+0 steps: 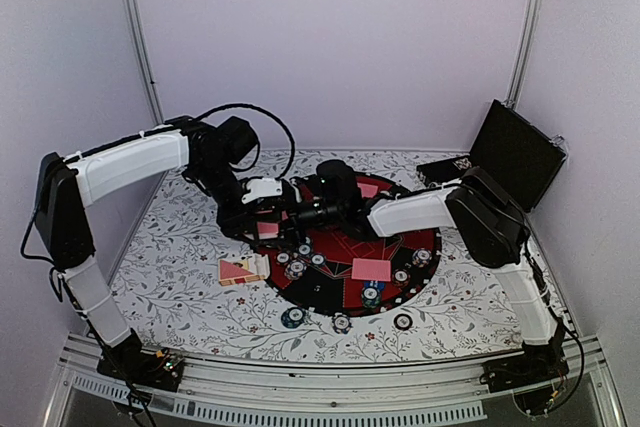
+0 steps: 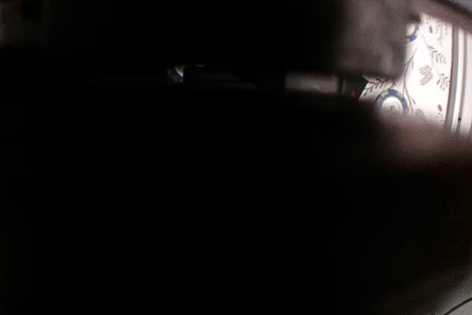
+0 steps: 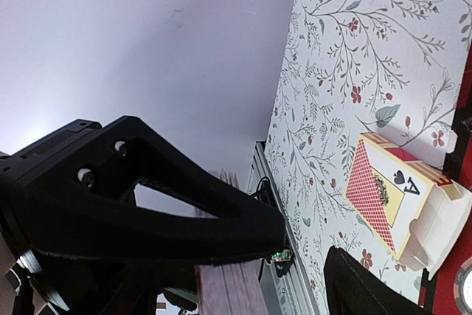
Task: Distribute texas hold em gaming equipment
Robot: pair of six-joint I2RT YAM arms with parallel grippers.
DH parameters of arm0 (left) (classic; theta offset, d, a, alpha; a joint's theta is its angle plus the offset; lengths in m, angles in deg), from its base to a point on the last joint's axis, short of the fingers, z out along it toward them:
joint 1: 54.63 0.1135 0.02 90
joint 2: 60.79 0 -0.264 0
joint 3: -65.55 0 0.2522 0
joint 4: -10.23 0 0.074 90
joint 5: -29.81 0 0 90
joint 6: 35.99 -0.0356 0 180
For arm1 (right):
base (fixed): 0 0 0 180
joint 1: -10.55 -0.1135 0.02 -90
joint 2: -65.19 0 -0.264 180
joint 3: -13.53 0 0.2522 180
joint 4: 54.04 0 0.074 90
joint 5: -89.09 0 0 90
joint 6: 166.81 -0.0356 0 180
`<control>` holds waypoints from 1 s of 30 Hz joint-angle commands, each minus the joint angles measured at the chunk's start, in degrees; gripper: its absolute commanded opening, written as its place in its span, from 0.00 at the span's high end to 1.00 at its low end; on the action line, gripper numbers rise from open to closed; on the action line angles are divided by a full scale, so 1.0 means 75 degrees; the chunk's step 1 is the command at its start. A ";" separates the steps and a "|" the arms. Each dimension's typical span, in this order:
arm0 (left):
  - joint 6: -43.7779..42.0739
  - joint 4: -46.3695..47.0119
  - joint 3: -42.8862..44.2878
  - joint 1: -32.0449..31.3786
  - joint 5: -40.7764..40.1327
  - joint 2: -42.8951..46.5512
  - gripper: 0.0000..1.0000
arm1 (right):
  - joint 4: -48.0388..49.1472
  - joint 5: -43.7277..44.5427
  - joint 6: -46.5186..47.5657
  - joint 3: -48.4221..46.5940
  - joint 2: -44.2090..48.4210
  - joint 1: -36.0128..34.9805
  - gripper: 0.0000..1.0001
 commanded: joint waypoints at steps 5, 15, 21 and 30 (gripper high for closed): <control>0.0133 0.0092 0.0253 -0.0168 0.0186 0.0036 0.90 | 0.0203 0.0076 -0.0399 -0.0249 -0.0450 -0.0064 0.24; 0.0076 0.0043 0.0202 -0.0175 0.0103 0.0146 0.90 | 0.0329 0.0285 -0.0498 0.0338 -0.0228 0.0123 0.31; 0.0051 0.0033 0.0194 -0.0169 0.0060 0.0133 0.90 | 0.0464 0.0300 -0.0431 0.0948 0.0250 0.0285 0.33; 0.0042 -0.0001 0.0247 -0.0169 0.0023 0.0110 0.90 | 0.0488 0.0233 -0.0291 0.1327 0.0616 0.0448 0.37</control>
